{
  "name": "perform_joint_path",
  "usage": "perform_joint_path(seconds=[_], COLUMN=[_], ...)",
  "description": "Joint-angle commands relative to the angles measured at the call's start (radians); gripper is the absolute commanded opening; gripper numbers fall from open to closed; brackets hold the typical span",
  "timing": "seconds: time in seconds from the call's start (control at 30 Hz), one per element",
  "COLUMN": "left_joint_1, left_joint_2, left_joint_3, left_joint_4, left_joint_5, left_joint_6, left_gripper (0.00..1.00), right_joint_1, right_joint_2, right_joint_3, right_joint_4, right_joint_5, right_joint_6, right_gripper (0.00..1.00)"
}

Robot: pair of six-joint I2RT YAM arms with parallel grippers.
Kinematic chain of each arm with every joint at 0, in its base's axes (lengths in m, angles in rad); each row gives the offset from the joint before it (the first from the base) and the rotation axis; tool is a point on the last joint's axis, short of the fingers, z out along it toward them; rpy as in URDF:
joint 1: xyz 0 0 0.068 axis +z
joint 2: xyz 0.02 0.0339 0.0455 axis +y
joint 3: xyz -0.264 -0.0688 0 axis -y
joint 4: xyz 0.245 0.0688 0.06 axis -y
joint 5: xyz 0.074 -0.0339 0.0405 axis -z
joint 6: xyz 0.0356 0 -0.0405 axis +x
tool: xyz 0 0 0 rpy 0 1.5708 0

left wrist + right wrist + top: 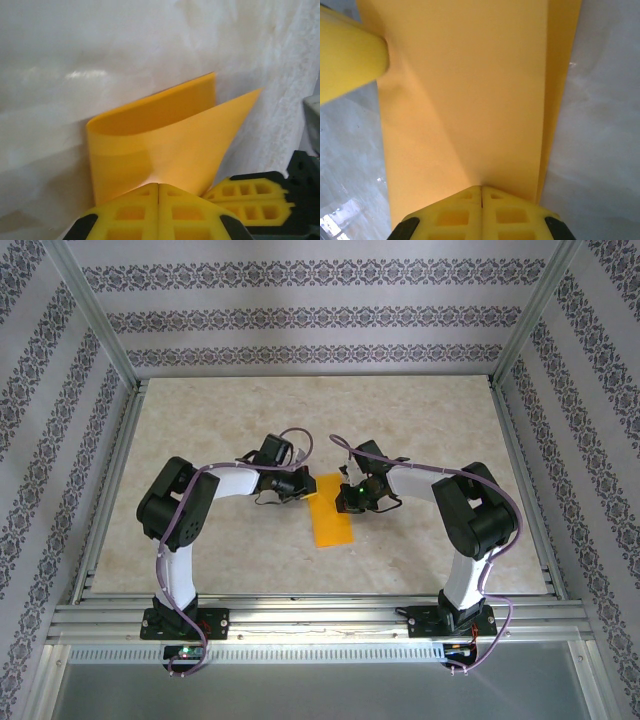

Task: Fold a paper plane with a square sheet of paper (pick it up from the middle)
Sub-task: Fold the square sheet of paper in half at the center of the table.

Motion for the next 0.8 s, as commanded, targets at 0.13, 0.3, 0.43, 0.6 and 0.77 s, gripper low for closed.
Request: perform_joint_path(seconds=[0.13, 0.3, 0.43, 0.6, 0.77], left_joint_1=[0.013, 0.017, 0.034, 0.060, 0.083], left_joint_2=[0.010, 0.056, 0.083, 0.114, 0.125], left_joint_3=[0.066, 0.087, 0.074, 0.067, 0.080], left_joint_4=[-0.097, -0.101, -0.076, -0.064, -0.061], left_joint_5=[-0.014, -0.041, -0.055, -0.053, -0.055], left_joint_6=[0.043, 0.056, 0.053, 0.059, 0.053], left_gripper=[0.00, 0.00, 0.00, 0.00, 0.00], right_joint_1=[-0.014, -0.014, -0.014, -0.013, -0.013], right_joint_2=[0.056, 0.056, 0.057, 0.056, 0.057], right_joint_3=[-0.042, -0.048, -0.055, -0.061, -0.065], right_joint_4=[-0.140, -0.137, -0.131, -0.128, -0.128], right_joint_5=[0.111, 0.108, 0.104, 0.101, 0.101], right_joint_6=[-0.016, -0.015, -0.012, -0.012, -0.014], right_gripper=[0.00, 0.00, 0.00, 0.00, 0.00])
